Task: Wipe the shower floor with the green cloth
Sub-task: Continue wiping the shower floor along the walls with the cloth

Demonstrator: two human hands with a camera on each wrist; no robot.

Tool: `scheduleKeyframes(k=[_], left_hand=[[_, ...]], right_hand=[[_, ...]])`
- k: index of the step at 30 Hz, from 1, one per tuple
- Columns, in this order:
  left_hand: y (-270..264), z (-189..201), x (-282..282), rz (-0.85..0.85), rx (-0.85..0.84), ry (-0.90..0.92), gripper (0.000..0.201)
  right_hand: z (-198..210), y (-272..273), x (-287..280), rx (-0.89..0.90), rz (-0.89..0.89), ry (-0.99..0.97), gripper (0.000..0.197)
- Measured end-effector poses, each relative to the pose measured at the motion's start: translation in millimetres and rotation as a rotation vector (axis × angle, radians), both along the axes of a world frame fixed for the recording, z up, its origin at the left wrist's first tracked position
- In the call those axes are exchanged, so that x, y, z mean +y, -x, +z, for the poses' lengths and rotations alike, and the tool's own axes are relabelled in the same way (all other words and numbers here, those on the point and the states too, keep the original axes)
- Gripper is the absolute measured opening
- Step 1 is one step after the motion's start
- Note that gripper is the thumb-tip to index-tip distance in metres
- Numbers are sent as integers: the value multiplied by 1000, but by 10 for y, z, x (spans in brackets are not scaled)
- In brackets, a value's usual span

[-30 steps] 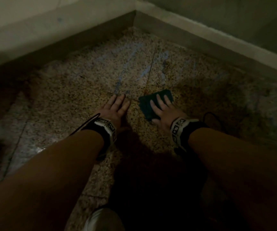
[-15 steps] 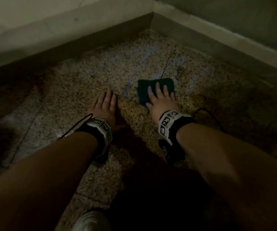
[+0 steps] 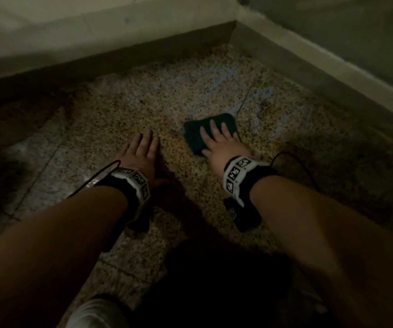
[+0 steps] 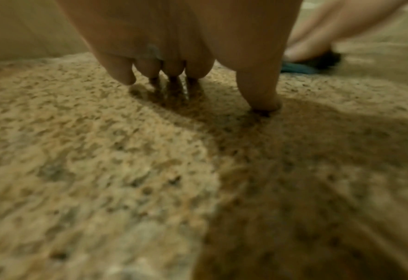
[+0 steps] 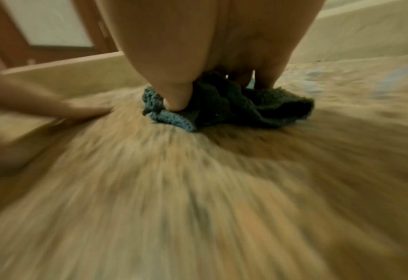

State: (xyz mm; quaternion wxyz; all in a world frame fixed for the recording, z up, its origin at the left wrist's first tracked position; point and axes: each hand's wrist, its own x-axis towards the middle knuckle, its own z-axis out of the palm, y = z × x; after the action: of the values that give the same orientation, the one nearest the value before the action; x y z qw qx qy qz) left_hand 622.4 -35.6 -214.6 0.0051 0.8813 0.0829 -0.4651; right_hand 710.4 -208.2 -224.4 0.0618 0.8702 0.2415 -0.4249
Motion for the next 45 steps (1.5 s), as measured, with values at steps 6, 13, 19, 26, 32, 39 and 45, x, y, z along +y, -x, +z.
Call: scheduleKeyframes(k=[6,13,19,26,32,39,45], left_hand=[[-36,4,167,55,-26,-35,108],[18,-26,388,71,-11,-27,106],[-20,-42,382,115,-2,-39,111],[-13,-78,378,176,-48,17,106],[-32,-118,455,189,-78,67,108],[-49,-57,432,213,-63,-28,119],[-116,57,438,237,15,-77,121]], right_hand=[[85,-190,155,-3,87,4,57],[31,382,32,54,396,-41,54],[-19,114,76,20,419,-60,54],[-20,-253,528,-61,156,-88,55],[-13,119,457,-36,294,-131,54],[-81,234,319,12,343,-182,52],[-53,-193,608,-37,304,-139,54]])
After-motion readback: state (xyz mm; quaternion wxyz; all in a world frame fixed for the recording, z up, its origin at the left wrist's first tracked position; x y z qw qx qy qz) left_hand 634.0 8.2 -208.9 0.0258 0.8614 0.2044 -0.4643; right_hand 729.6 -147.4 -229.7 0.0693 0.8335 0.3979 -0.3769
